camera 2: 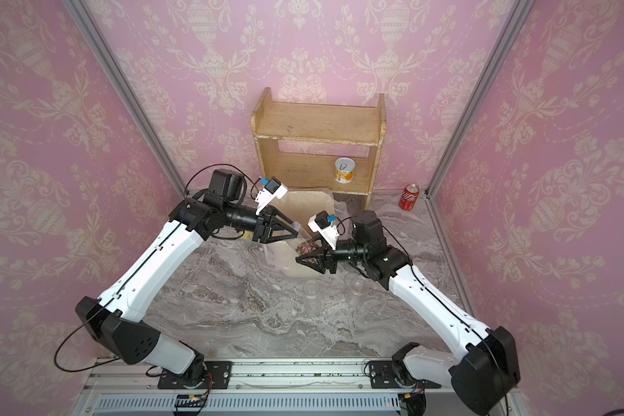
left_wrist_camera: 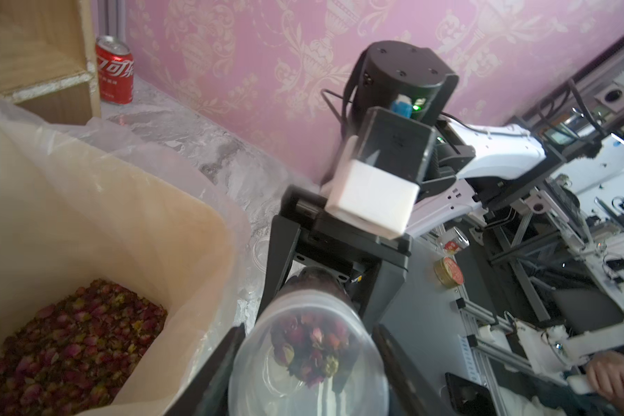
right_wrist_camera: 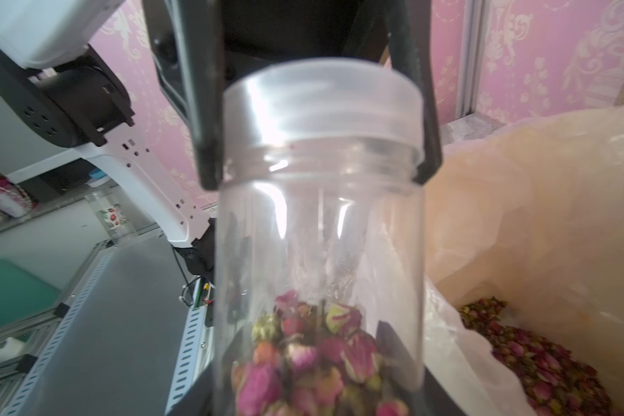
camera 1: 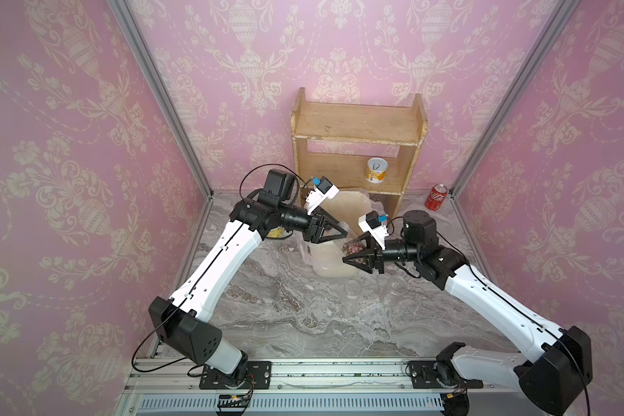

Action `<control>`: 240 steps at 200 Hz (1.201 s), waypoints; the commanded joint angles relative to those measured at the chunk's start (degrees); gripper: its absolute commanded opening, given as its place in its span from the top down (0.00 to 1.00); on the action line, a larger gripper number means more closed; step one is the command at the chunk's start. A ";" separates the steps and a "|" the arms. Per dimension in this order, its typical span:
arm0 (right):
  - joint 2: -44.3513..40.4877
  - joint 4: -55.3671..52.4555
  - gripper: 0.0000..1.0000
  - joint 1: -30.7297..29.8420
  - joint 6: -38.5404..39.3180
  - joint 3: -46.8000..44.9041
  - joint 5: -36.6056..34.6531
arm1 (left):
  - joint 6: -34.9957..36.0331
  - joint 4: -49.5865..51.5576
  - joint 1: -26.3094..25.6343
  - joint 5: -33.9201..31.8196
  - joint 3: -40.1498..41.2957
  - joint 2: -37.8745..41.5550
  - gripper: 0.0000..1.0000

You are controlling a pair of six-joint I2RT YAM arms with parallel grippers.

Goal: Empty the moldy dried flower tea in the jars
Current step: Unscrew the lid from the jar.

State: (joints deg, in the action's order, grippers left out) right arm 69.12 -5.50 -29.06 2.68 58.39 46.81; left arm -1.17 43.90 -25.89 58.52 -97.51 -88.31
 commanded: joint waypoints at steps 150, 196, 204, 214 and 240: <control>-4.60 19.30 0.96 -17.22 30.97 -9.02 -57.01 | -47.04 -6.87 -2.32 -25.58 -9.09 -4.15 0.65; -5.81 18.20 0.96 -17.94 31.11 -9.07 -57.85 | -47.78 -8.18 -2.31 -25.12 -9.71 -4.19 0.53; -6.16 17.87 0.96 -17.92 30.42 -9.08 -57.42 | -48.12 -9.35 -2.32 -24.20 -9.10 -4.07 0.49; -6.53 17.92 0.96 -17.90 29.06 -9.25 -56.81 | -48.09 -11.05 -2.32 -23.38 -7.95 -3.61 0.41; -7.64 17.69 0.96 -17.88 25.06 -9.46 -55.00 | -47.31 -15.47 -2.31 -22.78 -4.55 -1.90 0.30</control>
State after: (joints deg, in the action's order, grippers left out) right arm 64.23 11.84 -45.15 30.17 49.71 -13.72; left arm -47.20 38.28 -29.23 37.69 -104.44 -92.44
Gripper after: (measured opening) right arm 0.563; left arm 0.669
